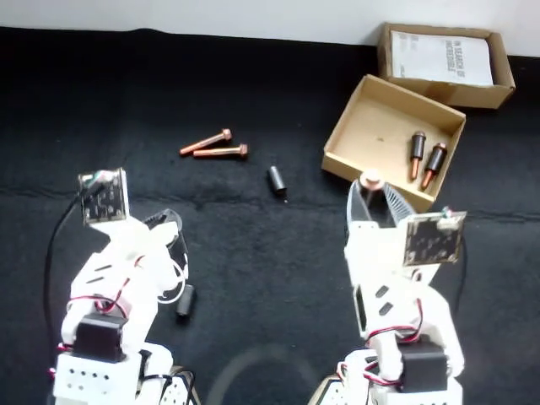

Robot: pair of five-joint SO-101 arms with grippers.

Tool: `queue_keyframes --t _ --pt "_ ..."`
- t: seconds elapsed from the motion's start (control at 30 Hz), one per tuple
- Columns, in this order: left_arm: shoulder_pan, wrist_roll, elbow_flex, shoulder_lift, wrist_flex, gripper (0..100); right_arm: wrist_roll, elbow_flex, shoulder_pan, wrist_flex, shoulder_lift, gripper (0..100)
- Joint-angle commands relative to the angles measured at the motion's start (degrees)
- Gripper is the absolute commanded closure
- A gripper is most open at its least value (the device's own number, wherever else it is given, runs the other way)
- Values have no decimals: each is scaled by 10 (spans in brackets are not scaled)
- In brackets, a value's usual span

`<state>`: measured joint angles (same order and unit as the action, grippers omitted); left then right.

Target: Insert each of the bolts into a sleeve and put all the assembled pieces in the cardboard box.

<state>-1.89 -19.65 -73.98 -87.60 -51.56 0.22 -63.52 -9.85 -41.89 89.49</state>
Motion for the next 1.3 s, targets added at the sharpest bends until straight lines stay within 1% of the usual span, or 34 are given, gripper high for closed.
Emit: queue_keyframes --t 0.0,0.1,0.2,0.37,0.6,0.7,0.77,0.97,1.2,1.27 --pt "27 31 -83 -55 77 982 -6 136 7 -1 -122 991" --pt "43 37 -150 -111 115 982 -6 211 25 -1 -214 991" --pt "47 37 -195 -166 121 983 -6 278 48 -1 -305 991" --pt "47 34 -232 -160 121 983 -6 368 66 -1 -443 991" --pt "48 34 -233 -157 115 983 -6 516 67 2 -627 991" --pt "47 34 -233 -157 72 983 -6 585 80 3 -709 991" --pt "47 34 -233 -157 57 983 -6 632 89 3 -767 991" --pt "46 34 -233 -157 55 981 -7 785 129 3 -947 991" --pt "47 37 -233 -157 55 980 -8 970 156 3 -1174 991" --pt "47 37 -233 -157 55 980 -43 1008 160 3 -1234 991"
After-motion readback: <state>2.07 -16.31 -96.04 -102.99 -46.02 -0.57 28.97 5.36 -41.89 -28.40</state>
